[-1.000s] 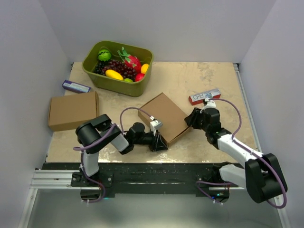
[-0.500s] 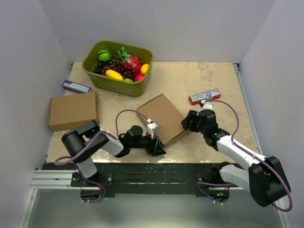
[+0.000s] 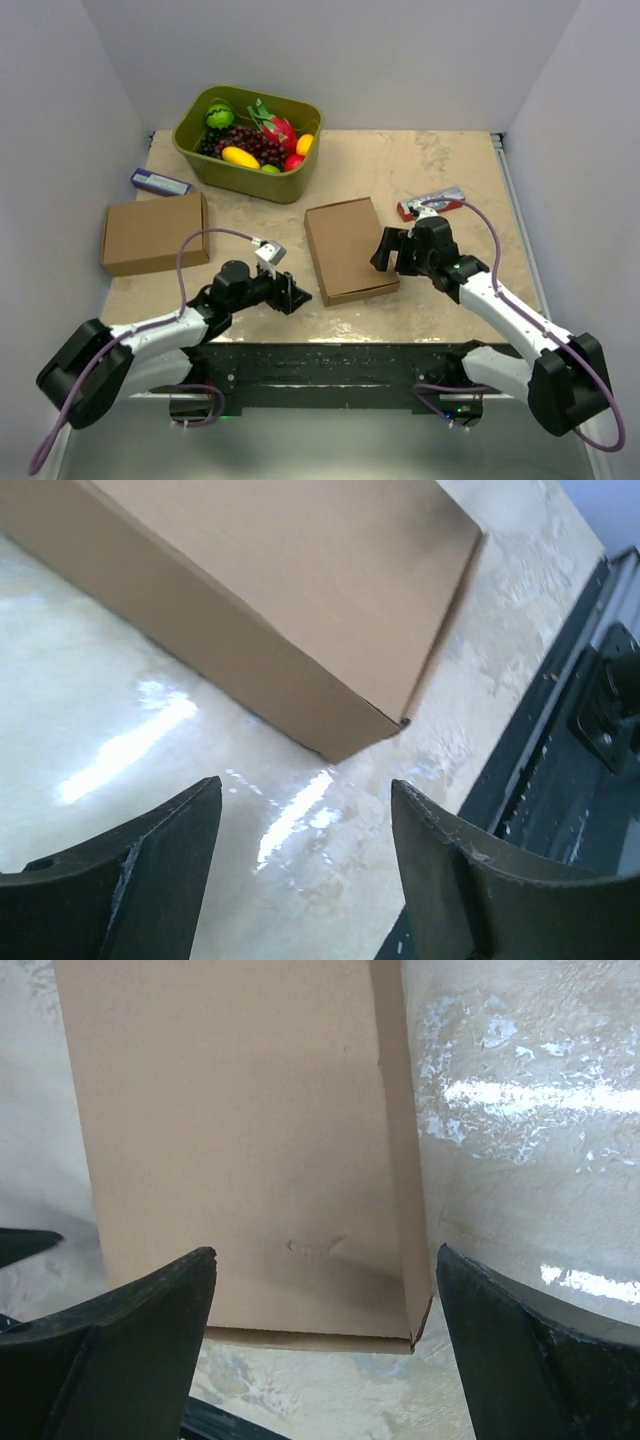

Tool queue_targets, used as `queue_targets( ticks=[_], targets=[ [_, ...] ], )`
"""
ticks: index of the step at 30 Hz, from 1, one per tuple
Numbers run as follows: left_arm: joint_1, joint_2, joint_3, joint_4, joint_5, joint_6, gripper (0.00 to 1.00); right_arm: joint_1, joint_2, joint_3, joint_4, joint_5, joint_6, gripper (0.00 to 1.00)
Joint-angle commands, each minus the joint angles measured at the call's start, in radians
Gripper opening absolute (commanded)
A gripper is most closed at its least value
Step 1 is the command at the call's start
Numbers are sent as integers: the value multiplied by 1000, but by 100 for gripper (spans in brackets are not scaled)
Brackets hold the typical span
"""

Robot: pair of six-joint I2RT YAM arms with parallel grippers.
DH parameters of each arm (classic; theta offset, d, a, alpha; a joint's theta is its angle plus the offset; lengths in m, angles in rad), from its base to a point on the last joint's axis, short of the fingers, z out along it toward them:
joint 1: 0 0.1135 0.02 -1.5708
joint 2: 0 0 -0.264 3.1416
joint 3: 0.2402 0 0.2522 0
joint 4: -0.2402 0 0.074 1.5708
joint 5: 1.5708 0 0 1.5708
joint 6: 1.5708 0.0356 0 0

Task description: Fold the paper box

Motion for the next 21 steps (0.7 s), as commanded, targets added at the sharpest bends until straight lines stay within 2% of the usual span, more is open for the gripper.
queue_targets(
  ticks=[1, 5, 9, 11, 13, 16, 19, 21],
  targets=[
    [48, -125, 24, -157, -61, 51, 77, -6, 23, 37, 30, -32, -30, 96],
    [121, -151, 70, -181, -76, 24, 80, -37, 40, 31, 103, -41, -47, 99],
    [282, -164, 87, -178, -136, -24, 88, -100, 41, 31, 188, -55, -78, 99],
    [346, -200, 104, -188, -154, -41, 95, -178, 43, 35, 220, -123, -94, 99],
    [365, -254, 136, -254, -197, -35, 100, -256, 38, 45, 238, -166, -107, 99],
    [370, -317, 217, -340, -254, -21, 100, -321, -8, 52, 240, -167, -140, 99],
    [370, -310, 332, -485, -279, -12, 100, -361, -68, 52, 237, -141, -163, 99],
    [370, -299, 400, -584, -316, 45, 100, -373, -103, 48, 238, -112, -176, 99]
  ],
)
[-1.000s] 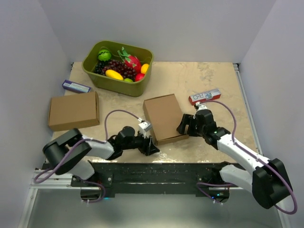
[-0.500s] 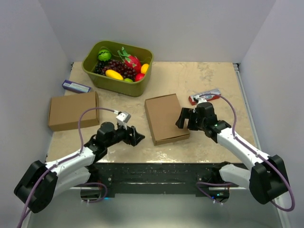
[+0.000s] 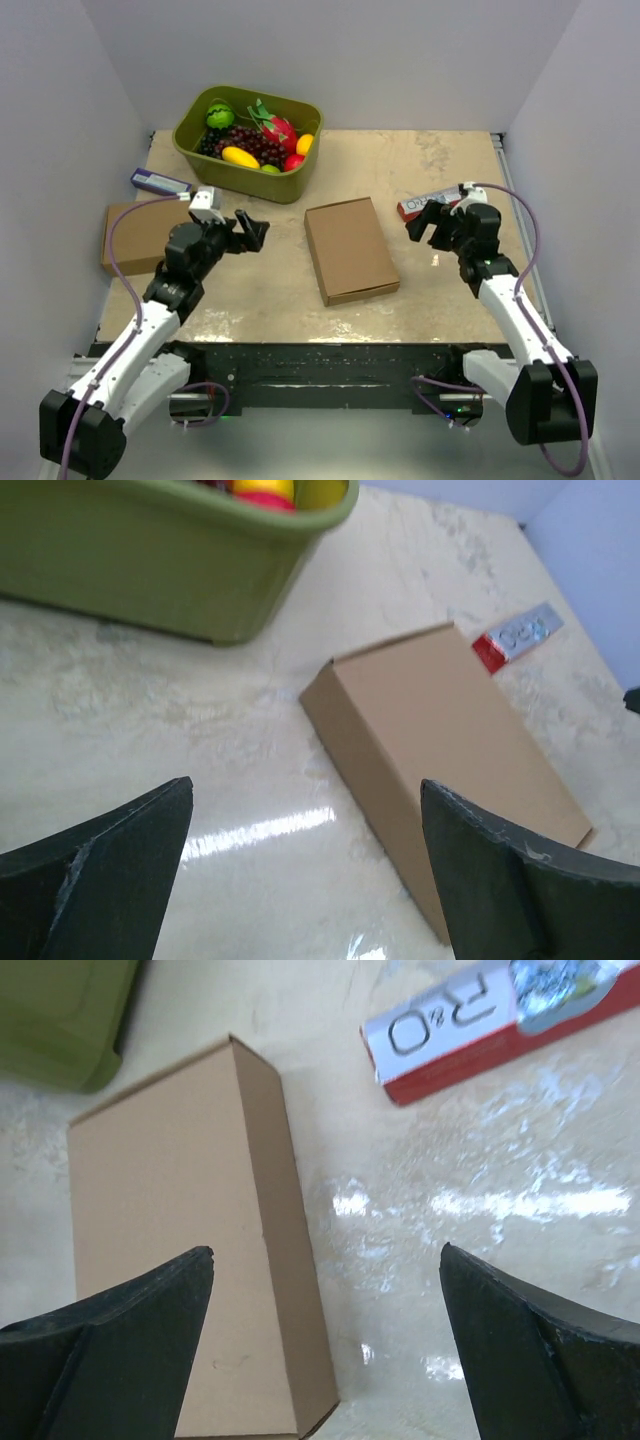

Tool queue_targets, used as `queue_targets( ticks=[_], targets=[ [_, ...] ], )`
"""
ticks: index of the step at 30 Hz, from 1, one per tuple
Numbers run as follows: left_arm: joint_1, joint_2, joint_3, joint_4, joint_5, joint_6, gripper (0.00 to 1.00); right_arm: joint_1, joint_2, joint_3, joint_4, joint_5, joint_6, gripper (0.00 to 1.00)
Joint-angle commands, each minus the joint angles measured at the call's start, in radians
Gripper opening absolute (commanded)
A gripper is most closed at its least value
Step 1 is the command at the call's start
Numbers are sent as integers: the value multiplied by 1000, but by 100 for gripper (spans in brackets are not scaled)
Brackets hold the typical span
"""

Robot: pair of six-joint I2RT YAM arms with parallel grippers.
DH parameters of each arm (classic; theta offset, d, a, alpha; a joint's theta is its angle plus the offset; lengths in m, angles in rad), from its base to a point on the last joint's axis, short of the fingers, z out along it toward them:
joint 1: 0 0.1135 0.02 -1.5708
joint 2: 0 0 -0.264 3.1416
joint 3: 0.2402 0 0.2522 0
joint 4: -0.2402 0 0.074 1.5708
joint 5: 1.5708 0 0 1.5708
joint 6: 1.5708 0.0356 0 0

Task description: Fold the paper box

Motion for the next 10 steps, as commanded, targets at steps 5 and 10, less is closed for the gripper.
queue_targets(
  ticks=[5, 10],
  targets=[
    [5, -64, 148, -174, -88, 86, 100, -41, -166, 33, 67, 26, -80, 99],
    [4, -78, 151, -176, -86, 80, 100, -43, -186, 24, 75, 26, -83, 99]
  ],
)
